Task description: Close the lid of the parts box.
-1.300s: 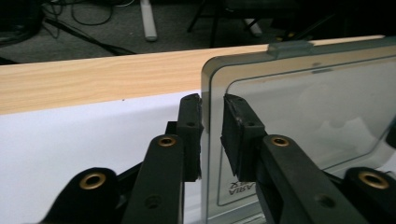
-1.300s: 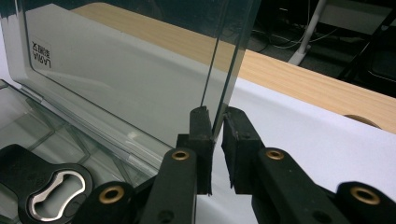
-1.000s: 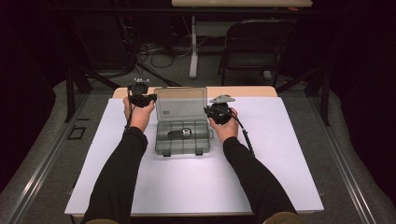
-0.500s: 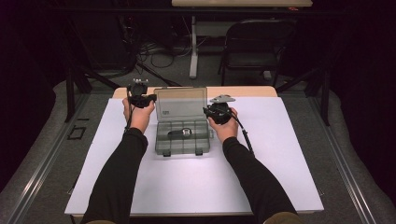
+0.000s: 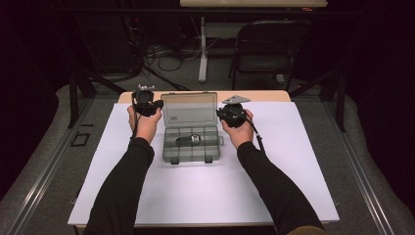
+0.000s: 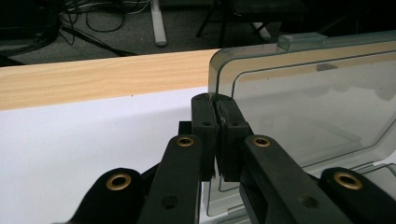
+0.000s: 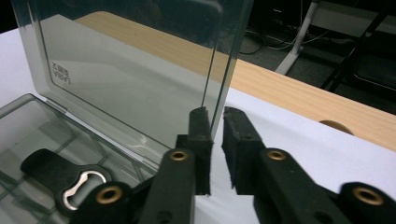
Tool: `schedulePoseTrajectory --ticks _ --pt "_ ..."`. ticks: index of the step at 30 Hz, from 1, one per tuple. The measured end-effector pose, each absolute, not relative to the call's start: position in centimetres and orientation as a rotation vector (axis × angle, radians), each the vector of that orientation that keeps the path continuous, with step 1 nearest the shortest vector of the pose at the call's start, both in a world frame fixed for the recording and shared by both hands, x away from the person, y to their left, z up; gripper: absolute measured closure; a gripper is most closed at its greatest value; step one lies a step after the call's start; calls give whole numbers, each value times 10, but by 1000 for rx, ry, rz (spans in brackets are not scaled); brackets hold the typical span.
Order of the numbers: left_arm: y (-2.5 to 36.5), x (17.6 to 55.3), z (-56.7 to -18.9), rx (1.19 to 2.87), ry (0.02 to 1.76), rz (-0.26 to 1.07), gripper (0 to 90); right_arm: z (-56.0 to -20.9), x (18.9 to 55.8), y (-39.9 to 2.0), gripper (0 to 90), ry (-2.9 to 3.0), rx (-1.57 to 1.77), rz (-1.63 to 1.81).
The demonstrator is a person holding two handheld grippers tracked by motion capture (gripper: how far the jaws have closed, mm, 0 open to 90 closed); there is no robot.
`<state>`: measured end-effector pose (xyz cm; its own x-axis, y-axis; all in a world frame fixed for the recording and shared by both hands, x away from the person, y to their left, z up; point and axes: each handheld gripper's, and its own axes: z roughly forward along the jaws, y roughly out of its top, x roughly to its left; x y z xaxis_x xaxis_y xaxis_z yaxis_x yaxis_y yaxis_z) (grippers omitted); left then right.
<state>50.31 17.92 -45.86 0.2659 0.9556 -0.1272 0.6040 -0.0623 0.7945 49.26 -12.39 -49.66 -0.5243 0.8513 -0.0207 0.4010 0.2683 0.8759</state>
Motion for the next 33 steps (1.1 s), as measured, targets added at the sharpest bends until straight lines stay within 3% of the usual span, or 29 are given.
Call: schedulePoseTrajectory --ticks 3,33 --pt "180 500 -459 1759 1428 572 881 -489 489 -126 900 2054 1141 1193" --pt "181 463 -456 1781 1380 593 882 -440 479 -140 900 2103 1178 1161"
